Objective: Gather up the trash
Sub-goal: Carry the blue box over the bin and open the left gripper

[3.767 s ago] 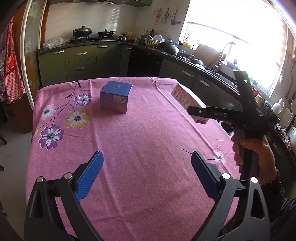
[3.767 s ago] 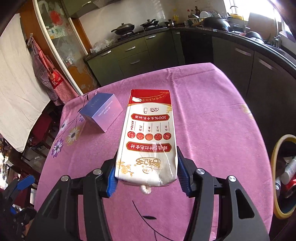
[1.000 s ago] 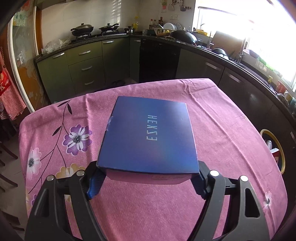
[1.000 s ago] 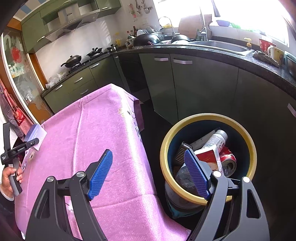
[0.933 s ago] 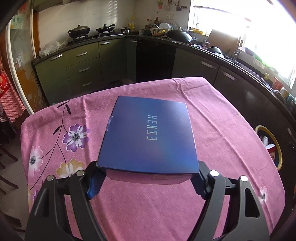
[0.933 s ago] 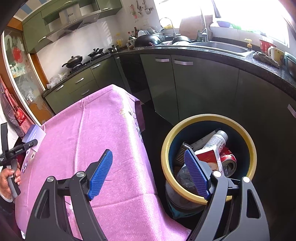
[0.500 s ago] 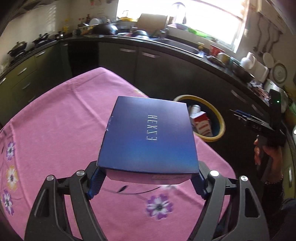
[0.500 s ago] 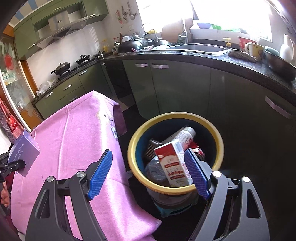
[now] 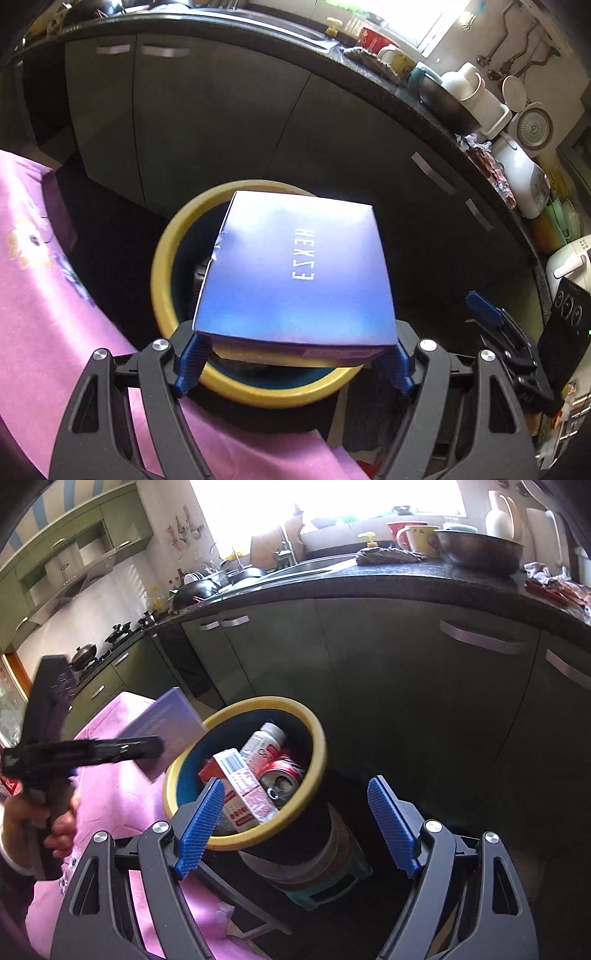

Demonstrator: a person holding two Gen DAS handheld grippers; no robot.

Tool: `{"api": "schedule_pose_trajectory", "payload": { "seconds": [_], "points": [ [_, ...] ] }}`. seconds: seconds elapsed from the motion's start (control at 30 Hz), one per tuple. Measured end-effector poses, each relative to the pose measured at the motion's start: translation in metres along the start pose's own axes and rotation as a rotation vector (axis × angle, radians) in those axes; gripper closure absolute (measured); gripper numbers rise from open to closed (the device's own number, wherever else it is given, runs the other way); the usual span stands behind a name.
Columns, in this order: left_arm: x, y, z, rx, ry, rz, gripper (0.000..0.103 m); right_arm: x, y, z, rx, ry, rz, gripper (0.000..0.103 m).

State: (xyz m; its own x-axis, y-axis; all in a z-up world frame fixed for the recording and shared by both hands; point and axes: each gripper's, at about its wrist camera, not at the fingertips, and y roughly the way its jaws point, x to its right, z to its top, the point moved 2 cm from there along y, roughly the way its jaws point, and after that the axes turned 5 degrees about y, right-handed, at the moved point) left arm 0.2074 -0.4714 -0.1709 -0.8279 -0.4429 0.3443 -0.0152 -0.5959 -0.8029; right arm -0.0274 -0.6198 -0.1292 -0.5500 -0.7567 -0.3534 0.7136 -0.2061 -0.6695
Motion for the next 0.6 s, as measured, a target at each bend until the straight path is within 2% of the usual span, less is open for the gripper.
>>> {"api": "schedule_pose_trajectory", "payload": {
  "seconds": [0.13, 0.33, 0.43, 0.53, 0.6],
  "points": [
    [-0.001, 0.03, 0.015, -0.045, -0.074, -0.046, 0.029, 0.014, 0.0, 0.0, 0.0, 0.019, -0.003, 0.024],
    [-0.022, 0.039, 0.02, -0.082, -0.234, -0.101, 0.024, 0.017, 0.005, -0.002, -0.013, 0.033, 0.013, 0.024],
    [-0.033, 0.024, 0.015, -0.057, -0.251, -0.037, 0.023, 0.015, 0.004, -0.003, -0.012, 0.028, 0.021, 0.024],
    [-0.037, -0.001, 0.001, -0.025, -0.212, 0.064, 0.023, 0.01, 0.003, -0.003, -0.01, 0.025, 0.032, 0.024],
    [-0.037, -0.02, -0.012, -0.004, -0.192, 0.092, 0.021, 0.006, 0.003, -0.004, -0.009, 0.018, 0.037, 0.024]
  ]
}}
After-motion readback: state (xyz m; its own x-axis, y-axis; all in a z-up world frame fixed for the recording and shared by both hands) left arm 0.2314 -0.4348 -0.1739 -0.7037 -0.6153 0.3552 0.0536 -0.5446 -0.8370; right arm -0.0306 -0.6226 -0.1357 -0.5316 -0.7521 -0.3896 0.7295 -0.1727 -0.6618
